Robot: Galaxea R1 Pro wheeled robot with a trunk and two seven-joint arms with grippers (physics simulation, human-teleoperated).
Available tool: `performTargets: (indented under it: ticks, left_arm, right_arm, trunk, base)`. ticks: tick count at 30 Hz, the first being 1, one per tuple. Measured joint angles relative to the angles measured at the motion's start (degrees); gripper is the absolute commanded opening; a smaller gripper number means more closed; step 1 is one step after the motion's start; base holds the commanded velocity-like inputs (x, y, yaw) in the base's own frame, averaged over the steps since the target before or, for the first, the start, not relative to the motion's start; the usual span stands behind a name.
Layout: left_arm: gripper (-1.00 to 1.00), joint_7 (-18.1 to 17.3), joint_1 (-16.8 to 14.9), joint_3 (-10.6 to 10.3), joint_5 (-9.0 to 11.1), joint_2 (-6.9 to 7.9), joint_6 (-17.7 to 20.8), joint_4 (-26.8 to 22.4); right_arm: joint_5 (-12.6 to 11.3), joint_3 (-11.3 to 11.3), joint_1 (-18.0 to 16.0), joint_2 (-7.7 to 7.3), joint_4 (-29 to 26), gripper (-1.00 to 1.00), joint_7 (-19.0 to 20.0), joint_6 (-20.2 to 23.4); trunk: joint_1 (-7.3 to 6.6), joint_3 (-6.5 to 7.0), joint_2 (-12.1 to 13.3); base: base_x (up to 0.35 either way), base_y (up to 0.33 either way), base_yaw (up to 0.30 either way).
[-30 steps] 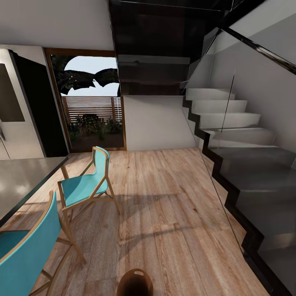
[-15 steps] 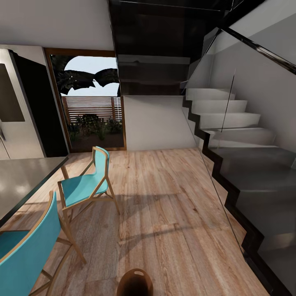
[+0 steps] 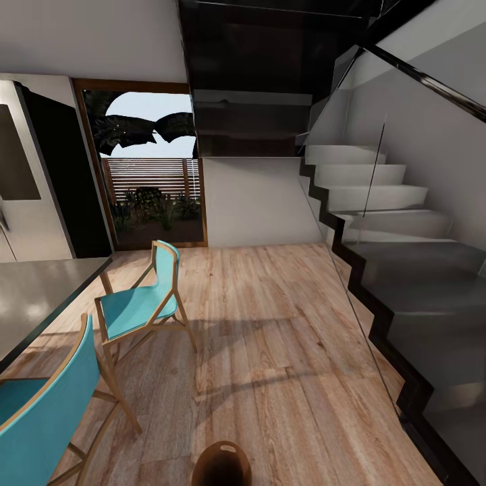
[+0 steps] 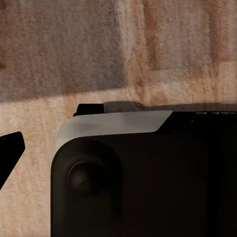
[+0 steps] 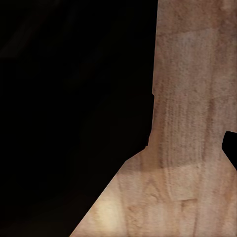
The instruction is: Put the three can of soda from the living room inside the tash can in the kitchen.
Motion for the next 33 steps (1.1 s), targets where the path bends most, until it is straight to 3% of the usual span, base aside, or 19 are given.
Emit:
performTargets:
  ticks: [33]
  left_arm:
    - [1.0, 0.0, 0.0, 0.0, 0.0, 0.0, 0.0, 0.0]
  right_arm:
    - [0.0, 0.0, 0.0, 0.0, 0.0, 1.0, 0.0, 0.0]
  trunk:
    - [0.0, 0.0, 0.0]
  base:
    - [0.0, 0.0, 0.0]
